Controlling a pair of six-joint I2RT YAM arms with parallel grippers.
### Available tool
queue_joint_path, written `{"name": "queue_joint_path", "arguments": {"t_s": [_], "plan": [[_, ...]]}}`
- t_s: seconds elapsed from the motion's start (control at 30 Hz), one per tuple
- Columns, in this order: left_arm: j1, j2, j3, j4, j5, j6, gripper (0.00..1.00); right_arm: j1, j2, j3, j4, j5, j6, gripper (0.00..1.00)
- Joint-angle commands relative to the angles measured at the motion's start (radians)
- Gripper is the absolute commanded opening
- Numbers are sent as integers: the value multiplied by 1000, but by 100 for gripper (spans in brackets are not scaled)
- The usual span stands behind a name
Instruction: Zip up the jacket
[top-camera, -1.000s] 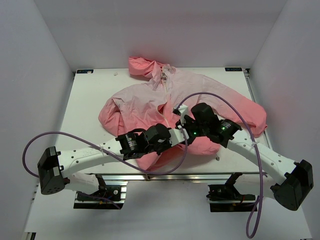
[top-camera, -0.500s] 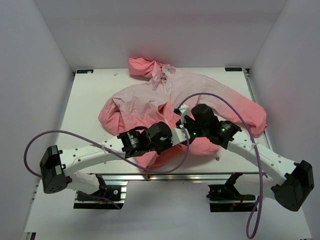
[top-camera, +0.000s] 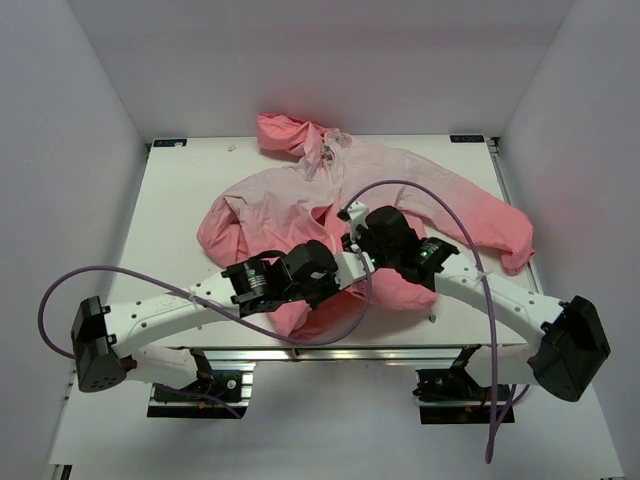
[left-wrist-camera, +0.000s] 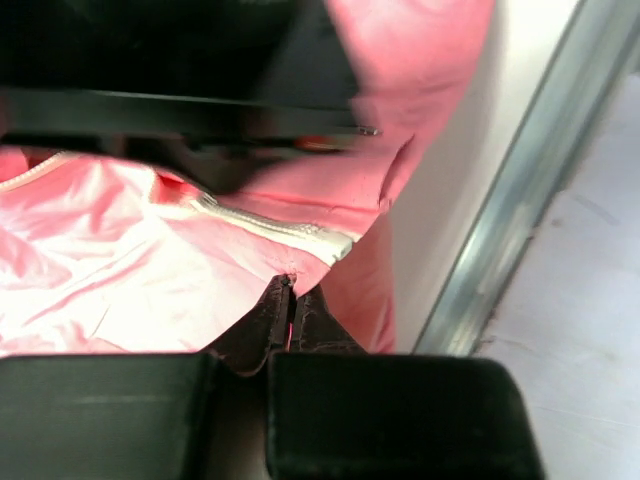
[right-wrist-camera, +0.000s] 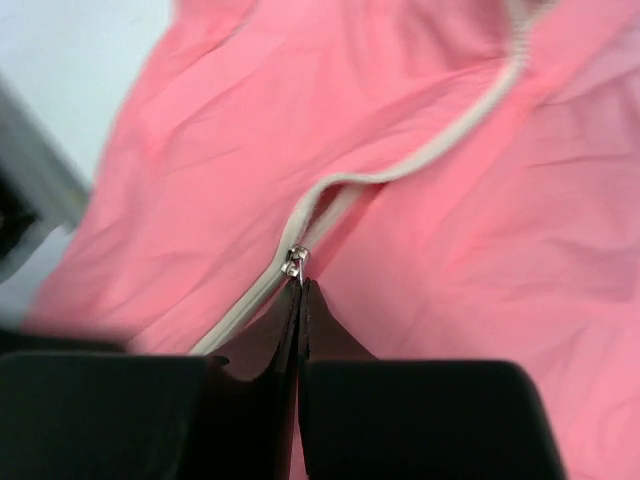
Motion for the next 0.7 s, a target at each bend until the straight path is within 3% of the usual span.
{"name": "queue_joint_path", "arguments": {"t_s": [0.0,0.07,0.37,0.67], "plan": [[-29,-101,36,14,113,-51,0,-26,47,8,126,270,-6,0],[-29,-126,22,14,93,-77,0,-29,70,33,116,341,-20,0],[-29,-196,-27,-17,116,-213,0,-144,176,111,285,342,-51,0],[-29,-264,-139,-73,164,-420,0,-321,480,454,434,410,-132,0]]}}
